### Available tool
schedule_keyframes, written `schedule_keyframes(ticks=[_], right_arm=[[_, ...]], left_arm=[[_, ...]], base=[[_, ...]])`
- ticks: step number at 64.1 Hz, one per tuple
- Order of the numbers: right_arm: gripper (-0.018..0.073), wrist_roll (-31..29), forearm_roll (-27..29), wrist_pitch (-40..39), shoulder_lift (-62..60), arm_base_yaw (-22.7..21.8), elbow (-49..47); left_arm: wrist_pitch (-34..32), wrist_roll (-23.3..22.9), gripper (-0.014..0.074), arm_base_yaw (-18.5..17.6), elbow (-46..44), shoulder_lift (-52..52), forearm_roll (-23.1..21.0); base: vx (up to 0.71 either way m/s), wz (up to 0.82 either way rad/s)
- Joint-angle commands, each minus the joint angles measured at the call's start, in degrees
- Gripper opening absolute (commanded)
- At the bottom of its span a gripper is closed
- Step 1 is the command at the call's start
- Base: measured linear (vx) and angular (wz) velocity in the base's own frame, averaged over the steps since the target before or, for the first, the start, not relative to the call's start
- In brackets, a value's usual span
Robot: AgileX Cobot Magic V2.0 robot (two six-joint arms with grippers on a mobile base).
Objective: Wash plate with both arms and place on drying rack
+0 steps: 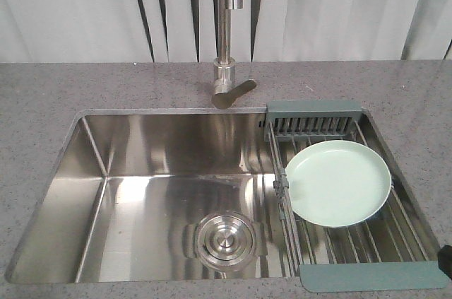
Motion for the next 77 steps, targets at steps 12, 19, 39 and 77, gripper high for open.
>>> schedule_keyframes(ticks=[12, 19, 39, 77], right_arm=[[-0.0003, -0.1, 1.3, -3.1, 0.5, -0.2, -1.5], [-0.0003, -0.1, 1.3, -3.1, 0.5, -0.2, -1.5], [-0.0003, -0.1, 1.3, -3.1, 0.5, -0.2, -1.5], [-0.0003, 4.1, 0.3, -24.0, -4.0, 3.7, 11.2]], left_arm=[[-3.7, 0.1, -0.0006, 0.0, 1.3, -0.9, -0.6], [-3.7, 0.1, -0.0006, 0.0, 1.3, -0.9, -0.6], [-3.7, 0.1, -0.0006, 0.0, 1.3, -0.9, -0.6], [-3.7, 0.1, -0.0006, 0.0, 1.3, -0.9, -0.6]], base=[[0.0, 0.0], [0.0, 0.0], [0.0, 0.0], [0.0, 0.0]])
